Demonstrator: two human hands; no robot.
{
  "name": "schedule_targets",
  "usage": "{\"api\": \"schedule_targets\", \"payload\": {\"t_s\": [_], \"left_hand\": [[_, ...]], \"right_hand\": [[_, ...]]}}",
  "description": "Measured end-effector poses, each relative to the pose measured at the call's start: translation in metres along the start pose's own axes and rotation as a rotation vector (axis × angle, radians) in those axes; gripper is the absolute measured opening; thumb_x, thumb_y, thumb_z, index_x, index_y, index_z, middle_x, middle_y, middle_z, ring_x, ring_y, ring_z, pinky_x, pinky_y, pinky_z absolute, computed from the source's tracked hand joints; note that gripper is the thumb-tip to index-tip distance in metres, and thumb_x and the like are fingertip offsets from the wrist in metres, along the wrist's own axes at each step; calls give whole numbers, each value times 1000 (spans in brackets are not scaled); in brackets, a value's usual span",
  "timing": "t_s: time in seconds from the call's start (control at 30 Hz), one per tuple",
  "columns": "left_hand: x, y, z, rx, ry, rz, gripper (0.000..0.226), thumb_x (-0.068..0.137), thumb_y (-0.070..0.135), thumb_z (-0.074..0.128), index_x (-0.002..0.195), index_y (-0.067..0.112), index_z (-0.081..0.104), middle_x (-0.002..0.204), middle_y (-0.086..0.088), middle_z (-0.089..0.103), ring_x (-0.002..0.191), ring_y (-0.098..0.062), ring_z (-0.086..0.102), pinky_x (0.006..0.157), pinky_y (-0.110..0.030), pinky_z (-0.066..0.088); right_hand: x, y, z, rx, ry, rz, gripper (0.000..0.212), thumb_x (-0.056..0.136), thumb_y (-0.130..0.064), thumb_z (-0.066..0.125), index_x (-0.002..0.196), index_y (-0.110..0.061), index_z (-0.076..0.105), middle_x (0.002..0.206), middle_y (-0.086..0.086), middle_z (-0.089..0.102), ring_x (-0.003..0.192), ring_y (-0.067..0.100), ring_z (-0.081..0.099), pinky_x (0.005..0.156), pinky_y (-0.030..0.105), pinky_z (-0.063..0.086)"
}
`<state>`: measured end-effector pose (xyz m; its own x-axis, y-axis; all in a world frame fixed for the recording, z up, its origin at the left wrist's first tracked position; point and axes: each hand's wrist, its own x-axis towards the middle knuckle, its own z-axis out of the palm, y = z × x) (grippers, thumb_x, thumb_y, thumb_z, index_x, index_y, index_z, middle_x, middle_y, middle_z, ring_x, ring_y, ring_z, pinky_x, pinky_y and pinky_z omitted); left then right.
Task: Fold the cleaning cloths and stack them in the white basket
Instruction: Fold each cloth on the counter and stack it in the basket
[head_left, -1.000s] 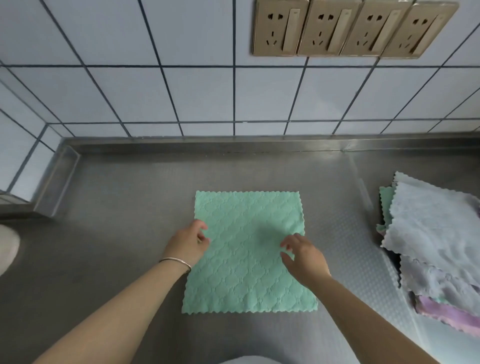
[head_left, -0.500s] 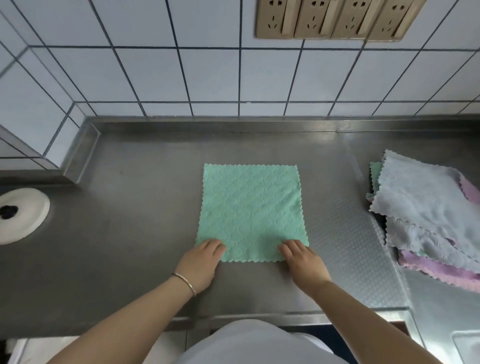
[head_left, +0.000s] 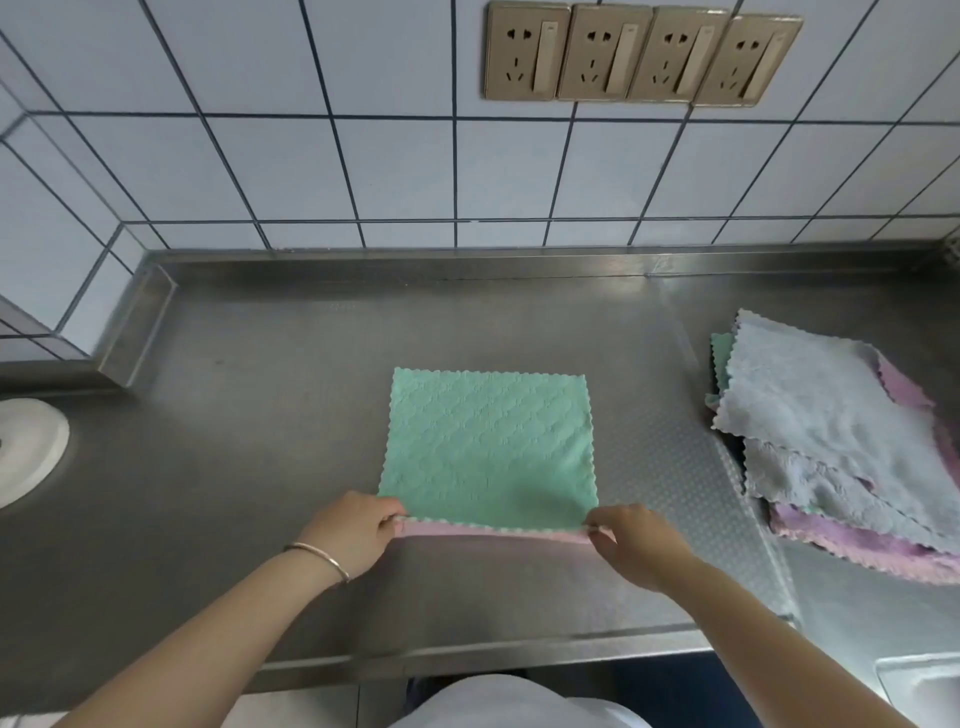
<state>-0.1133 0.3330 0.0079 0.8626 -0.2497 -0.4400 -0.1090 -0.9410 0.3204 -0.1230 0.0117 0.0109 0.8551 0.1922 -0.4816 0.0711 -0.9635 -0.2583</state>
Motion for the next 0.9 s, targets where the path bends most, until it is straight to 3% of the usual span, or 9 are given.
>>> {"api": "schedule_targets", "payload": {"t_s": [0.1, 0.23, 0.33, 0.43, 0.5, 0.57, 0.63, 0.77, 0.9], "left_hand": [[-8, -4, -8, 53, -193, 24, 34, 91, 24, 47, 58, 22, 39, 59, 5, 40, 64, -14, 41, 51, -22, 24], [-5, -12, -15, -110, -422, 5, 40, 89, 33, 56, 55, 22, 38, 54, 6, 33, 50, -4, 26, 51, -23, 20], [3, -14, -21, -293, -353, -95, 40, 89, 35, 56, 56, 22, 39, 55, 8, 34, 49, -4, 27, 51, -24, 20], [21, -7, -23, -575, -117, -256, 20, 91, 33, 54, 74, 24, 57, 69, 5, 54, 65, -11, 45, 56, -22, 30], [36, -1, -21, -749, 39, -375, 9, 90, 25, 56, 88, 20, 63, 82, 2, 61, 76, -14, 51, 60, -18, 35], [53, 1, -15, -806, 115, -451, 10, 88, 20, 58, 86, 15, 66, 78, -3, 60, 69, -17, 48, 56, -24, 32], [66, -1, -8, -820, 165, -510, 12, 87, 19, 58, 82, 12, 67, 73, -5, 56, 65, -18, 43, 58, -26, 30], [83, -10, -2, -854, 235, -573, 13, 86, 19, 60, 92, 11, 68, 76, -7, 60, 67, -22, 48, 67, -27, 39], [91, -14, -1, -748, 224, -571, 12, 86, 22, 61, 83, 11, 65, 64, -5, 56, 61, -23, 46, 63, -25, 36]], "right_hand": [[-12, 1, -9, 2, -272, -7, 30, 99, -27, 41, 119, -17, 60, 121, -1, 62, 106, 15, 58, 89, 22, 44], [-11, 7, -28, 36, -481, 10, 35, 99, -32, 42, 126, -16, 56, 128, -2, 58, 111, 14, 56, 99, 26, 39], [8, 16, -36, 223, -340, 75, 36, 97, -37, 45, 112, -9, 63, 110, 4, 65, 89, 13, 56, 88, 29, 45], [29, 21, -32, 559, -82, 219, 33, 92, -33, 55, 90, -1, 65, 80, 6, 61, 71, 16, 52, 64, 28, 40], [41, 18, -25, 739, 52, 286, 23, 91, -28, 57, 83, -7, 65, 76, 3, 60, 70, 16, 53, 60, 25, 39], [53, 14, -21, 841, 121, 331, 17, 91, -24, 57, 86, -11, 65, 79, 2, 61, 72, 15, 54, 59, 22, 40], [64, 13, -15, 839, 152, 374, 18, 92, -23, 54, 88, -9, 65, 78, 3, 59, 73, 17, 51, 57, 23, 38], [80, 15, -7, 743, 217, 441, 23, 90, -25, 54, 70, -15, 56, 64, 0, 53, 70, 20, 49, 54, 26, 34], [84, 13, -6, 683, 267, 456, 25, 90, -27, 56, 87, -3, 62, 75, 8, 59, 74, 23, 51, 58, 30, 34]]}}
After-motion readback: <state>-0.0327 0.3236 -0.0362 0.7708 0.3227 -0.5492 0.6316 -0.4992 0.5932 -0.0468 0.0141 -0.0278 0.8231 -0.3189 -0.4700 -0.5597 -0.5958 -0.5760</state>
